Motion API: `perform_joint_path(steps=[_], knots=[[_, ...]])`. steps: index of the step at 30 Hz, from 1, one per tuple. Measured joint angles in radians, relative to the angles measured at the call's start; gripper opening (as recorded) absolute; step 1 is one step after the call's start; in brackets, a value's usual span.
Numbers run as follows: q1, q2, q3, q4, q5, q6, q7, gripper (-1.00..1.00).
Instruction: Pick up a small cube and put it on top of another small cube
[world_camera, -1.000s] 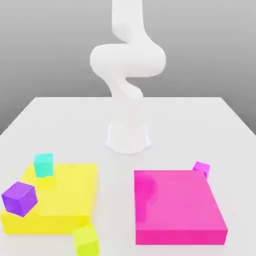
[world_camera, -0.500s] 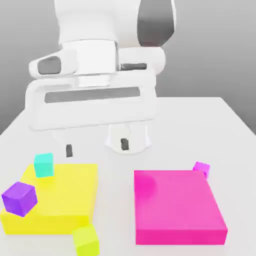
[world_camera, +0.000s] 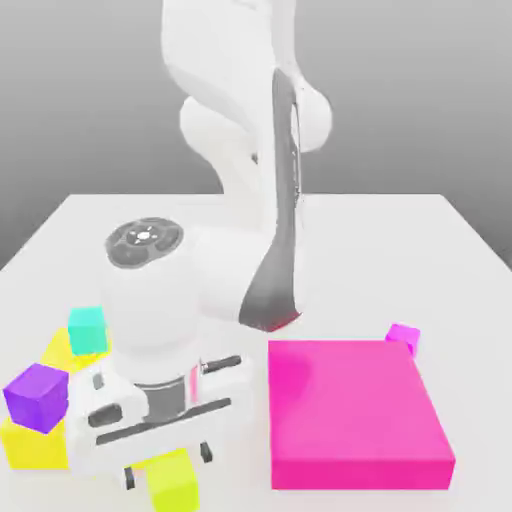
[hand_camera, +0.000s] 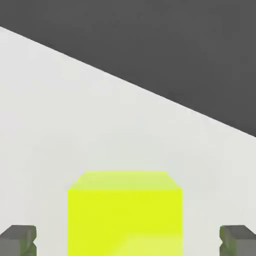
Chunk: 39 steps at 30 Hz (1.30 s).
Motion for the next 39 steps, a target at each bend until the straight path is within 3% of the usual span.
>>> perform_joint_path(steps=[6,15,30,36,37,39], knots=[[-0.002,0.0,0.001,0.0,-0.002,-0.001,0.001,-1.0],[0.007,-0.298,-0.131,-0.1,-0.137,-0.197,0.133,-1.0],[-0.339,-0.814,-0.228,-0.366,-0.419,-0.424,0.463,-1.0],[-0.345,-0.688,-0.261,-0.422,-0.399,-0.245,0.454,-1.0],[-0.342,-0.66,-0.266,-0.428,-0.394,-0.212,0.45,1.0],[-0.342,-0.66,-0.266,-0.428,-0.394,-0.212,0.45,1.0]])
